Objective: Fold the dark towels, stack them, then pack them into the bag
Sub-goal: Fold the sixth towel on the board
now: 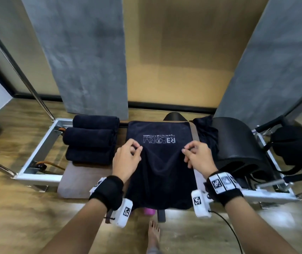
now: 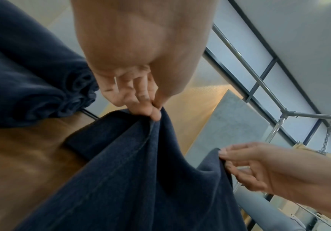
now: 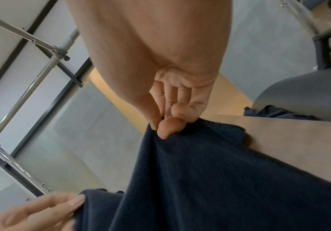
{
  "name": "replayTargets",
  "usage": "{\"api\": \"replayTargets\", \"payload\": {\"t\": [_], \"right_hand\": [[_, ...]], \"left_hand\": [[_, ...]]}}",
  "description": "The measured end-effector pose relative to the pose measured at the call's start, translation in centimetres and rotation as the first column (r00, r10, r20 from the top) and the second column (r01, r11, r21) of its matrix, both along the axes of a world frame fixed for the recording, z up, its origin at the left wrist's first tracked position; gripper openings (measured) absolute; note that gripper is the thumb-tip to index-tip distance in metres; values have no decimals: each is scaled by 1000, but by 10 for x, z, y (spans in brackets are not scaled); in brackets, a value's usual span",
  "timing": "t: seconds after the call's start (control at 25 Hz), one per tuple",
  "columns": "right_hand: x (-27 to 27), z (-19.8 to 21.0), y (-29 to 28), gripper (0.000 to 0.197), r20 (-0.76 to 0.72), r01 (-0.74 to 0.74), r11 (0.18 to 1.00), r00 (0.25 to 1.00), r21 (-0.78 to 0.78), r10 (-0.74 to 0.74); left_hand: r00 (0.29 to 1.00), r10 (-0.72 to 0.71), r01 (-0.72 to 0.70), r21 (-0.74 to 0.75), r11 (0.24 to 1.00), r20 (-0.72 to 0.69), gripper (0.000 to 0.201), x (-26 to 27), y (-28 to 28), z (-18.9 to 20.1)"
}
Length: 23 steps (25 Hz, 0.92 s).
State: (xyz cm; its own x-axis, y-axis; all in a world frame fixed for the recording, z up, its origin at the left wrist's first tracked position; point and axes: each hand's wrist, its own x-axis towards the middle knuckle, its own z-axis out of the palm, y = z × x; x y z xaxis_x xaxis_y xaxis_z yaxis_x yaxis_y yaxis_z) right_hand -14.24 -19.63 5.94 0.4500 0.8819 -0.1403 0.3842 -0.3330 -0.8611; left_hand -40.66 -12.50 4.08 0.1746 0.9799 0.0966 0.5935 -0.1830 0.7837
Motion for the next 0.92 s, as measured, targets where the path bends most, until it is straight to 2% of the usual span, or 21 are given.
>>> {"api": "replayTargets", "payload": {"t": [0.12,0.16,0.2,0.28,0.36,0.44,0.56,0.68,0.76,0.8,0.88,0.92], "right_hand": [[-5,12,59,10,-67,-14,1000,998,28,16],[-7,13,74,6,-110,-8,1000,994,30,12],[-8,12,84,5,-145,-1,1000,989,27,5],[-3,1,88,18,-153,13,1000,988,1,-12],[7,-18,69,22,-110,32,998,993,-56,-38],[16,-43,37,19,-49,66,981,996,-183,-77],[23,-72,-14,31,18,39,910,999,-413,-35],[19,-87,-41,30,-27,-7,887,1000,-461,-6],[15,-84,-43,21,-117,14,913,991,-407,-68],[15,-79,-41,19,-184,57,934,974,-352,-129],[17,-66,-37,14,-372,177,961,895,-211,-246],[17,-61,-36,15,-445,223,964,856,-143,-264]], "left_hand": [[979,-11,32,-100,994,203,10,31,38,7],[972,-20,51,-132,990,233,4,37,45,5],[974,-37,72,-151,986,225,13,40,48,3],[985,-72,97,-160,982,155,32,35,47,-11],[999,-17,24,-147,989,46,28,20,35,-28],[993,30,-54,-215,975,-114,22,0,21,-48],[945,-63,-76,-403,912,-320,35,-23,-3,-65],[920,-86,-99,-441,892,-382,31,-30,-16,-69],[960,21,-139,-409,902,-278,21,-30,-17,-66],[983,104,-156,-397,905,-150,17,-29,-16,-63],[962,239,-173,-389,905,130,13,-26,-15,-56],[938,268,-169,-384,908,221,17,-26,-15,-52]]}}
